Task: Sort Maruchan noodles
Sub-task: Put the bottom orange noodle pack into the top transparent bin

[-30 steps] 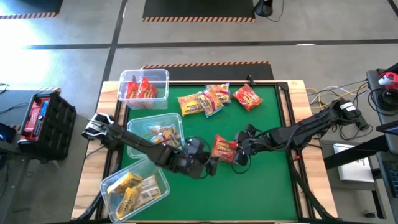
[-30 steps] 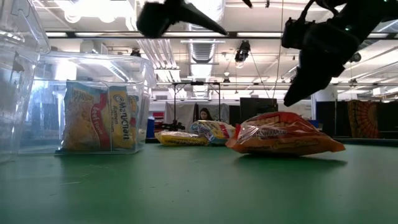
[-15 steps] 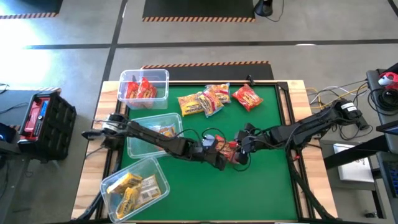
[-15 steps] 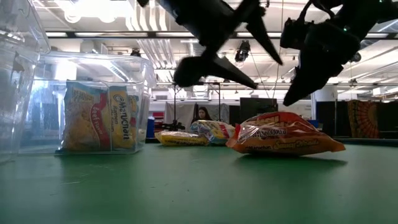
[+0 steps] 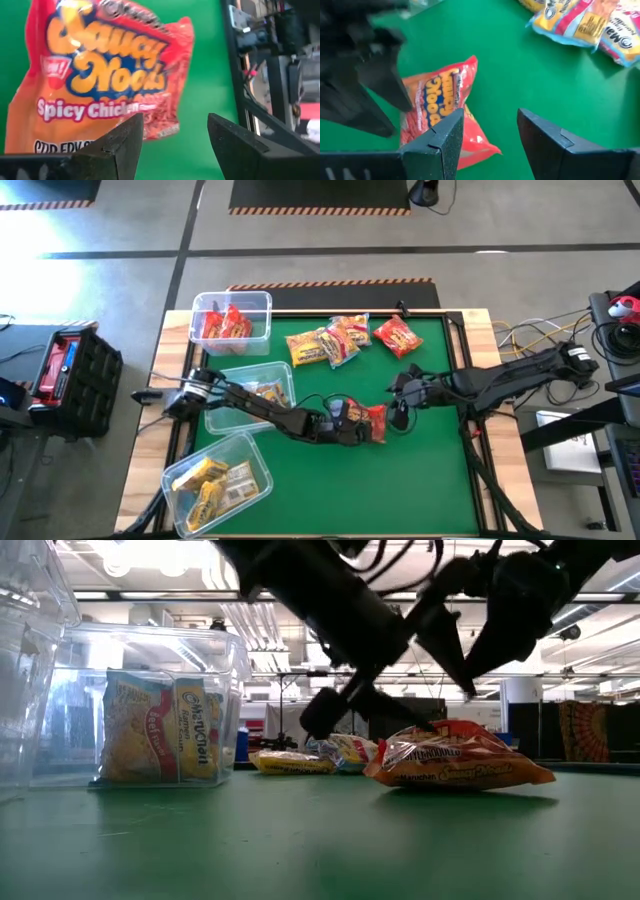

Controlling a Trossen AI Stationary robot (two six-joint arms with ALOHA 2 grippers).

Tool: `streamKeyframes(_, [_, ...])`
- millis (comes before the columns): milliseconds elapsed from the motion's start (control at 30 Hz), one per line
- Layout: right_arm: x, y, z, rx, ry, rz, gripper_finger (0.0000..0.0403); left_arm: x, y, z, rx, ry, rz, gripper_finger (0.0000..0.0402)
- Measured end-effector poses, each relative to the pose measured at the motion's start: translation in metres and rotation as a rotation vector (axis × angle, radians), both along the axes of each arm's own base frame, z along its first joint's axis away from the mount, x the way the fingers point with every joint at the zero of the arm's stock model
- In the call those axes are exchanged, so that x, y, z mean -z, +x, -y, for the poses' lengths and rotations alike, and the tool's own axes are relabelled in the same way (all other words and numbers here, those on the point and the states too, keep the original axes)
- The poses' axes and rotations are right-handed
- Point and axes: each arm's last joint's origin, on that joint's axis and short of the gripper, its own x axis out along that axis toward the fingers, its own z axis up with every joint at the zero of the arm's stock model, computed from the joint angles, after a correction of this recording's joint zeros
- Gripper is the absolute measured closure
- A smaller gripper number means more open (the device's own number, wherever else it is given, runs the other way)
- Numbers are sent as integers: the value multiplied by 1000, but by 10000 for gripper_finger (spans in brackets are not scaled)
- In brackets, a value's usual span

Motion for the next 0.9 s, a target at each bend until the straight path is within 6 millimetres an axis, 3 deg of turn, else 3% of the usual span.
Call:
streamKeyframes(200, [-6, -5, 6, 31, 9, 28, 227, 13, 2, 0, -74, -45, 1, 198])
streamKeyframes(633, [-6, -6, 15, 175, -57, 41, 227, 22, -8, 5, -34, -66, -141, 198])
streamKeyframes(900, [8, 9, 31, 15, 261, -28, 227, 24, -11, 4, -34, -57, -181, 198])
